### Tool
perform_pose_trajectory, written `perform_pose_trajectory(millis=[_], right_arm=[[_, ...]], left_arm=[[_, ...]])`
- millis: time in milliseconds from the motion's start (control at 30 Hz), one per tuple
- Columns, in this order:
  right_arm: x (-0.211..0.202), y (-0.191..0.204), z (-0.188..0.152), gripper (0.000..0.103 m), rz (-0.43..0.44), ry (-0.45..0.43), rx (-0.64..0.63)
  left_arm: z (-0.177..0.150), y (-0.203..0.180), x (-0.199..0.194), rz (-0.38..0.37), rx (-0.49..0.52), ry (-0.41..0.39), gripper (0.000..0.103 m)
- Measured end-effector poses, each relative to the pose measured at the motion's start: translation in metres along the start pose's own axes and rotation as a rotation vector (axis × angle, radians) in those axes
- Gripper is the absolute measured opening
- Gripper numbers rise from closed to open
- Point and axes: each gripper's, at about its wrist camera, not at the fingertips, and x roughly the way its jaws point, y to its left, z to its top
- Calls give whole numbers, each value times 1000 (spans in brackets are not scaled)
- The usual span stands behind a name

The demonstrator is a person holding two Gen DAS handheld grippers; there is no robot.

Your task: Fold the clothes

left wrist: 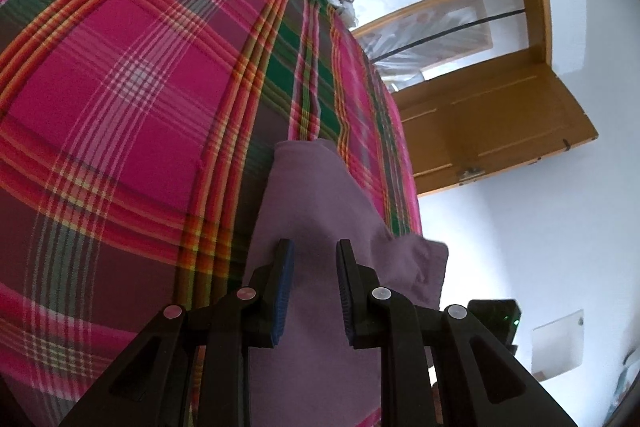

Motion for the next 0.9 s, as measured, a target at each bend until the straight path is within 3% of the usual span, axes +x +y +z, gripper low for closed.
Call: perform_pose_trajectory(millis=[167,267,367,533,633,667,767,900], right_arm=[[3,-19,-7,24,-95,-10,35],[-5,-6,-3,36,-183,-53,-49],[-16,8,5,37,-246,-120,-152],[-10,14,29,37,-239,-147,-215],[4,15,41,37,-208,-115,-193],[10,14,45,36,-198,-104,-179],[14,6,50,11,-195,-105,-150],[7,-2,48,7,-183,-138,-124]], left_arm=[[-2,4,5,6,0,25,25],[-2,6,3,4,-1,24,25],[0,5,1,1,8,20,25],[11,3,2,13,13,13,25],[19,1,4,25,22,13,25],[23,1,6,28,23,13,25],[32,0,11,36,22,10,25],[39,3,19,49,14,20,25]])
